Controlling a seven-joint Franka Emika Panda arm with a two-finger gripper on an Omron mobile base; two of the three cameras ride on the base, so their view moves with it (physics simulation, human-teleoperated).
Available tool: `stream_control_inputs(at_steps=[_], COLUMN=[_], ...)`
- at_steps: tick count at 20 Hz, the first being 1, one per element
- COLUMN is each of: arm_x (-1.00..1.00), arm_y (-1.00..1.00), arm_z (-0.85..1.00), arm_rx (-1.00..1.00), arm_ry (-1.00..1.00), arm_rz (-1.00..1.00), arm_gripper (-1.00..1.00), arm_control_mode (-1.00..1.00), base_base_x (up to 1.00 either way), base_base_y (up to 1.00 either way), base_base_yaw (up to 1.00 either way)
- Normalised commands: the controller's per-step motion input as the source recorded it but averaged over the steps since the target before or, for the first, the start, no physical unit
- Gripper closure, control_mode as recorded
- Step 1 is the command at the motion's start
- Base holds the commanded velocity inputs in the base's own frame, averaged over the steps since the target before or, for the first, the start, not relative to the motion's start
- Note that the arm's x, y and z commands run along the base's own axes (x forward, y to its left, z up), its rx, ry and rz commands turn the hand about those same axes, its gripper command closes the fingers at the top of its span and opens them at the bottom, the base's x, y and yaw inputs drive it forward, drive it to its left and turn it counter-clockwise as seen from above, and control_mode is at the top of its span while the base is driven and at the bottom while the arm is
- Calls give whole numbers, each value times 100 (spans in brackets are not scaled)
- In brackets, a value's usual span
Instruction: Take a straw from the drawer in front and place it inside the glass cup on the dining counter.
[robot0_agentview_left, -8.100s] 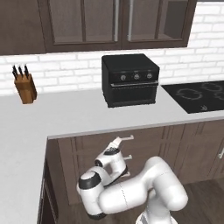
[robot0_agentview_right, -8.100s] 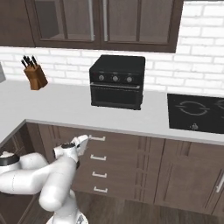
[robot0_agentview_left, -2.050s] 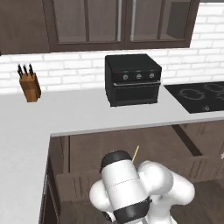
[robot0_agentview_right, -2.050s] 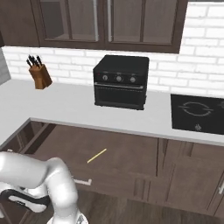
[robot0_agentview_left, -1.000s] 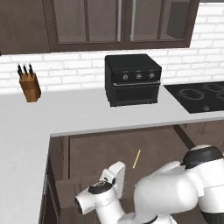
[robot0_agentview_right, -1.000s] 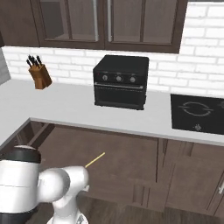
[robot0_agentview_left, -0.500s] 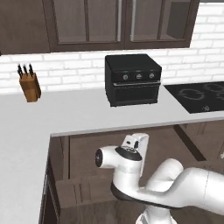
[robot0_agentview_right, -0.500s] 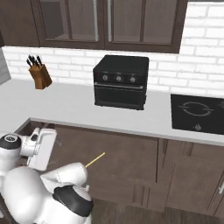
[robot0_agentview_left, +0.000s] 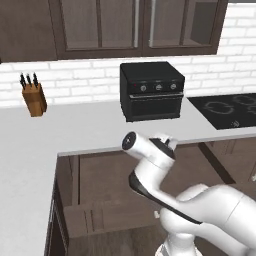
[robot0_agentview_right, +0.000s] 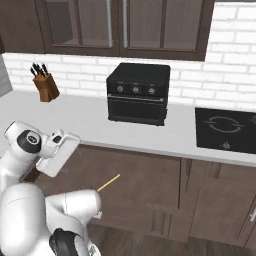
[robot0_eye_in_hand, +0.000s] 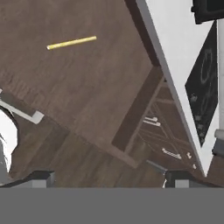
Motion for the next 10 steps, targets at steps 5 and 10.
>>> stream_control_inputs(at_steps=[5, 10], arm_x=[46, 74], arm_y=[39, -13], arm_z=[-44, -47], arm_rx=[17, 31], arm_ry=[8, 6], arm_rz=[-34, -10], arm_gripper=[-100, -100], arm_control_mode=[-100, -100], base_base_x=[0, 0], base_base_y=[0, 0], base_base_yaw=[0, 0])
